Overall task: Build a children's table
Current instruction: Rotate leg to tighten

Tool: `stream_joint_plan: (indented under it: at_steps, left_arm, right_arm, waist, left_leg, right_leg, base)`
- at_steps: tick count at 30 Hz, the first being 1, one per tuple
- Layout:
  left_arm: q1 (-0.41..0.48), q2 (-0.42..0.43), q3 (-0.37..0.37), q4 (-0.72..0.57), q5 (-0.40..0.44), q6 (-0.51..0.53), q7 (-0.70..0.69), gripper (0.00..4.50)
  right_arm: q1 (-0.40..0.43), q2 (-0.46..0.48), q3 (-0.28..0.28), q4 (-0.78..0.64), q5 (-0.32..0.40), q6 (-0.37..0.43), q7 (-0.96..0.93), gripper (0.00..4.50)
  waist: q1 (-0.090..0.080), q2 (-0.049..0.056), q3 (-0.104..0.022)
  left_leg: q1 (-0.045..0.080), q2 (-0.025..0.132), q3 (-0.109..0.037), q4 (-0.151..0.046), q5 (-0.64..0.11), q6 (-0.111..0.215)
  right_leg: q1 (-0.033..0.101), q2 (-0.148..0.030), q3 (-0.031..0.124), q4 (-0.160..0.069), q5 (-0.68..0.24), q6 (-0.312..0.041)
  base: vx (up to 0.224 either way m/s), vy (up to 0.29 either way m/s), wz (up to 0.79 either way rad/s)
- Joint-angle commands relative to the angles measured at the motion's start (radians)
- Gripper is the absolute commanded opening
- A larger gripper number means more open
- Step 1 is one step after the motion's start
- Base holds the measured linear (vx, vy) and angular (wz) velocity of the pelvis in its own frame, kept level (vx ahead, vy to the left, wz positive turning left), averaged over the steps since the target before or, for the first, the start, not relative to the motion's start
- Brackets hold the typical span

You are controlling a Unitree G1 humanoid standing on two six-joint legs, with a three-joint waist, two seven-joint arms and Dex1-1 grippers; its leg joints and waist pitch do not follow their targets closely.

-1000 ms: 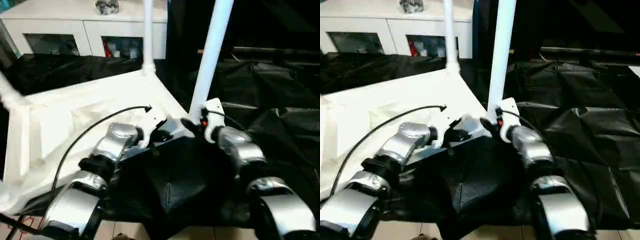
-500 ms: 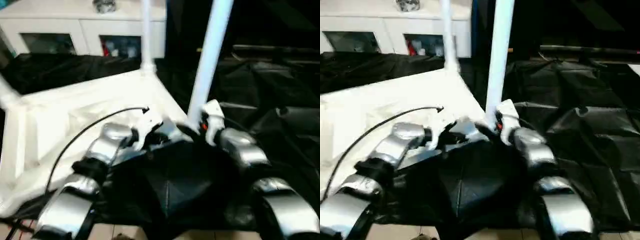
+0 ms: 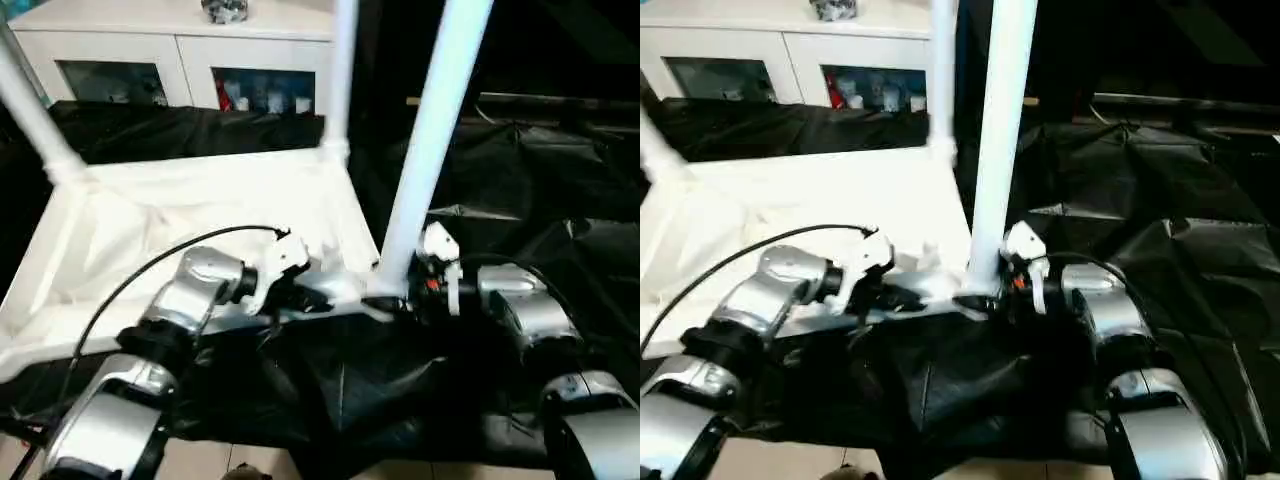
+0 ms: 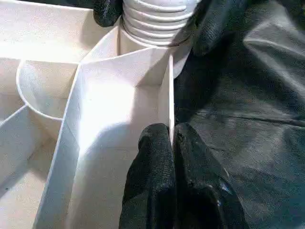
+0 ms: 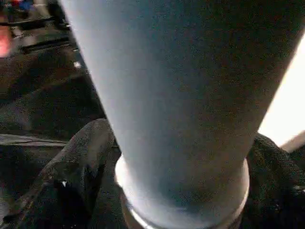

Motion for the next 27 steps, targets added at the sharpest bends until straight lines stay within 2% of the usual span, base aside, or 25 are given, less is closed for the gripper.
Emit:
stream_joint_plan:
  at_steps: [1, 7, 10, 12, 13, 14, 16, 18, 20, 21, 23, 25, 26, 27]
  left_arm:
    - [-0.008, -0.029, -0.019, -0.051, -0.043, -0.017, -0.042, 0.00]
    - [-0.006, -0.027, -0.018, -0.050, -0.040, -0.015, -0.041, 0.00]
    - [-0.014, -0.040, -0.008, -0.038, -0.039, -0.012, -0.008, 0.00]
    - [-0.031, -0.068, 0.015, -0.012, -0.035, 0.000, 0.065, 0.00]
    - [-0.045, -0.086, 0.027, 0.009, -0.026, -0.001, 0.126, 0.00]
    - [-0.065, -0.111, 0.043, 0.039, -0.014, 0.001, 0.207, 0.00]
    - [-0.083, -0.133, 0.050, 0.062, 0.000, 0.012, 0.279, 0.00]
    - [-0.105, -0.165, 0.063, 0.090, 0.012, 0.031, 0.372, 0.00]
    - [-0.113, -0.179, 0.069, 0.100, 0.015, 0.044, 0.408, 0.00]
    - [-0.125, -0.206, 0.077, 0.117, 0.023, 0.047, 0.483, 0.00]
    - [-0.130, -0.219, 0.079, 0.124, 0.026, 0.047, 0.514, 0.00]
    - [-0.133, -0.235, 0.077, 0.132, 0.030, 0.041, 0.542, 0.00]
    - [-0.129, -0.247, 0.074, 0.130, 0.030, 0.031, 0.529, 0.00]
    - [-0.128, -0.248, 0.073, 0.130, 0.030, 0.031, 0.528, 0.00]
  right_arm:
    - [0.016, 0.016, 0.050, -0.015, -0.006, 0.019, 0.040, 3.39]
    - [0.032, 0.024, 0.057, -0.042, 0.003, 0.049, 0.038, 2.92]
    - [0.033, 0.035, 0.052, -0.040, 0.002, 0.061, 0.015, 2.87]
    - [0.024, 0.060, 0.033, -0.014, -0.010, 0.079, -0.070, 2.86]
    - [0.004, 0.083, 0.012, 0.034, -0.025, 0.079, -0.190, 2.86]
    - [-0.026, 0.113, -0.019, 0.102, -0.045, 0.075, -0.361, 2.85]
    - [-0.050, 0.140, -0.053, 0.157, -0.042, 0.074, -0.498, 2.85]
    - [-0.070, 0.168, -0.084, 0.201, -0.033, 0.086, -0.634, 2.84]
    - [-0.076, 0.180, -0.096, 0.216, -0.030, 0.091, -0.689, 2.84]
    - [-0.085, 0.206, -0.104, 0.236, -0.031, 0.093, -0.768, 2.84]
    - [-0.088, 0.221, -0.104, 0.242, -0.036, 0.089, -0.795, 2.84]
    - [-0.094, 0.249, -0.101, 0.249, -0.043, 0.074, -0.802, 2.84]
    - [-0.101, 0.269, -0.099, 0.254, -0.041, 0.054, -0.766, 3.39]
    - [-0.102, 0.269, -0.099, 0.255, -0.041, 0.053, -0.765, 3.52]
  waist:
    - [-0.001, -0.006, -0.066]
    - [0.002, -0.005, -0.067]
    - [0.003, -0.005, -0.067]
    - [0.002, -0.005, -0.064]
    - [0.002, -0.005, -0.064]
    - [-0.006, -0.004, -0.060]
    - [-0.015, -0.005, -0.058]
    - [-0.022, -0.003, -0.056]
    - [-0.020, -0.006, -0.059]
    - [-0.020, -0.002, -0.060]
    - [-0.021, -0.005, -0.063]
    - [-0.020, -0.004, -0.064]
    - [-0.018, -0.004, -0.065]
    - [-0.018, -0.004, -0.065]
  left_leg:
    - [0.016, 0.036, -0.012, -0.064, -0.176, 0.084]
    - [0.017, 0.035, -0.012, -0.063, -0.170, 0.077]
    - [0.016, 0.035, -0.012, -0.063, -0.168, 0.076]
    - [0.016, 0.035, -0.012, -0.064, -0.174, 0.069]
    - [0.018, 0.035, -0.013, -0.066, -0.189, 0.059]
    - [0.017, 0.033, -0.013, -0.070, -0.208, 0.035]
    - [0.026, 0.030, -0.018, -0.075, -0.263, -0.009]
    - [0.025, 0.030, -0.020, -0.077, -0.279, -0.019]
    - [0.025, 0.028, -0.017, -0.074, -0.266, -0.004]
    - [0.024, 0.028, -0.018, -0.074, -0.256, -0.002]
    - [0.019, 0.026, -0.016, -0.071, -0.219, 0.014]
    - [0.017, 0.026, -0.016, -0.070, -0.207, 0.025]
    - [0.017, 0.025, -0.015, -0.069, -0.206, 0.034]
    - [0.017, 0.026, -0.015, -0.069, -0.206, 0.037]
  right_leg:
    - [0.044, -0.047, 0.045, -0.060, -0.066, -0.288]
    - [0.045, -0.046, 0.046, -0.059, -0.053, -0.286]
    - [0.045, -0.047, 0.046, -0.059, -0.052, -0.286]
    - [0.043, -0.047, 0.046, -0.061, -0.068, -0.281]
    - [0.043, -0.048, 0.046, -0.064, -0.098, -0.275]
    - [0.039, -0.049, 0.048, -0.067, -0.139, -0.268]
    - [0.038, -0.053, 0.047, -0.078, -0.246, -0.243]
    - [0.037, -0.053, 0.049, -0.085, -0.283, -0.223]
    - [0.036, -0.050, 0.051, -0.086, -0.255, -0.214]
    - [0.037, -0.049, 0.051, -0.083, -0.237, -0.216]
    - [0.040, -0.046, 0.049, -0.078, -0.169, -0.226]
    - [0.042, -0.046, 0.048, -0.076, -0.144, -0.230]
    - [0.042, -0.047, 0.048, -0.076, -0.138, -0.232]
    - [0.042, -0.047, 0.047, -0.076, -0.137, -0.233]
  base:
    - [0.000, 0.000, 0.00]
    - [0.000, 0.000, 0.00]
    - [0.000, 0.000, 0.00]
    - [0.000, 0.000, 0.00]
    - [0.000, 0.000, 0.00]
    - [0.000, 0.000, 0.00]
    - [0.000, 0.000, 0.00]
    - [0.000, 0.000, 0.00]
    - [0.000, 0.000, 0.00]
    - [0.000, 0.000, 0.00]
    - [0.000, 0.000, 0.00]
    - [0.000, 0.000, 0.00]
    - [0.000, 0.000, 0.00]
    - [0.000, 0.000, 0.00]
